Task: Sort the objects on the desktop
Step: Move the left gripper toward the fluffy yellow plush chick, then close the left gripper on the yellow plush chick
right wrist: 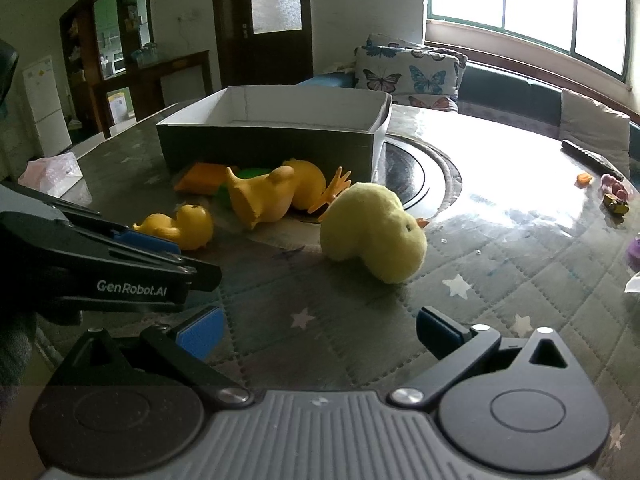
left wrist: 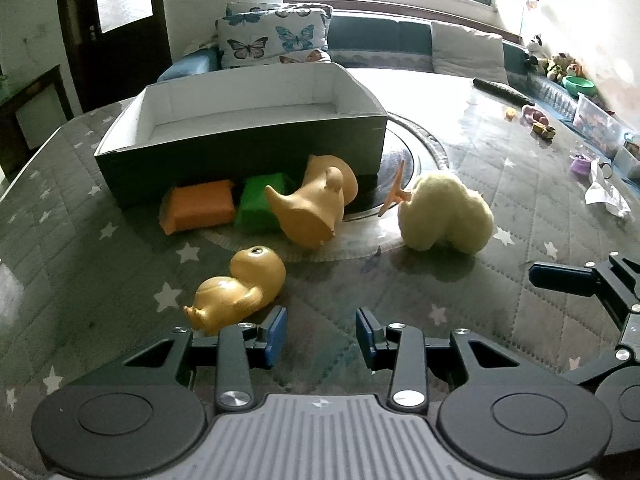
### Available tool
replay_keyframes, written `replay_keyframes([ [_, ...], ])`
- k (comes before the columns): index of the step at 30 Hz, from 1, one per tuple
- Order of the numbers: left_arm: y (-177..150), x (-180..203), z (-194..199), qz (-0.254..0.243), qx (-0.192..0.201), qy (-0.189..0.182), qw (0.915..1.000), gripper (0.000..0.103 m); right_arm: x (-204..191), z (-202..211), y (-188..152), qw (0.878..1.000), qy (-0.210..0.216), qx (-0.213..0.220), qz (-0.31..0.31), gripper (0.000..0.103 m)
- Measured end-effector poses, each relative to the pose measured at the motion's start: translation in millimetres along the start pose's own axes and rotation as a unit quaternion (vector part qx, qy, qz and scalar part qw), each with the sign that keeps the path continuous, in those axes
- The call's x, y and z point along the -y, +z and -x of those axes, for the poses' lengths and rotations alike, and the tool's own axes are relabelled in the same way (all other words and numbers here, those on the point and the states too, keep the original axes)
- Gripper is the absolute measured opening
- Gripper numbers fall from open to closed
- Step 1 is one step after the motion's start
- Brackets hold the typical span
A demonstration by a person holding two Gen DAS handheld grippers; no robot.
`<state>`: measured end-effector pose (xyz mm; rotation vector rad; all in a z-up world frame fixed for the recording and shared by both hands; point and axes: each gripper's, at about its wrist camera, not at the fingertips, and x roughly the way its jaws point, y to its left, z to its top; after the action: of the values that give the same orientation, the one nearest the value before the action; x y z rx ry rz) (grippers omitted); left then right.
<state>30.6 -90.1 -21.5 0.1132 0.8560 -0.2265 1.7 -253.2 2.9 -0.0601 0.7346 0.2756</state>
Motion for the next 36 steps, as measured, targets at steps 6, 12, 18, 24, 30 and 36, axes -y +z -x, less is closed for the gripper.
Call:
replay_keyframes([
  [6, 4, 1, -4, -0.001, -0.003, -0.005, 1.0, 0.04, 5, -3, 2, 1.0, -0.004, 0.0, -0.006, 0.103],
  [12, 8, 3, -8, -0.004, -0.005, -0.012, 0.9999, 0.04, 8, -5, 4, 1.0, -0.006, 0.002, -0.006, 0.103],
  [18, 12, 3, -8, -0.004, -0.005, -0.017, 0.9998, 0.04, 10, -7, 7, 1.0, -0.005, 0.005, -0.004, 0.103],
  [24, 15, 4, -10, -0.004, -0.007, -0.023, 0.9997, 0.04, 11, -10, 8, 1.0, -0.007, 0.004, -0.006, 0.103],
  [30, 21, 4, -12, -0.001, -0.01, -0.036, 0.9993, 0.04, 16, -12, 12, 1.0, -0.007, 0.008, -0.01, 0.103],
  [36, 33, 1, -11, 0.003, 0.0, -0.053, 0.9986, 0.04, 22, -13, 18, 1.0, -0.006, 0.018, -0.011, 0.103],
])
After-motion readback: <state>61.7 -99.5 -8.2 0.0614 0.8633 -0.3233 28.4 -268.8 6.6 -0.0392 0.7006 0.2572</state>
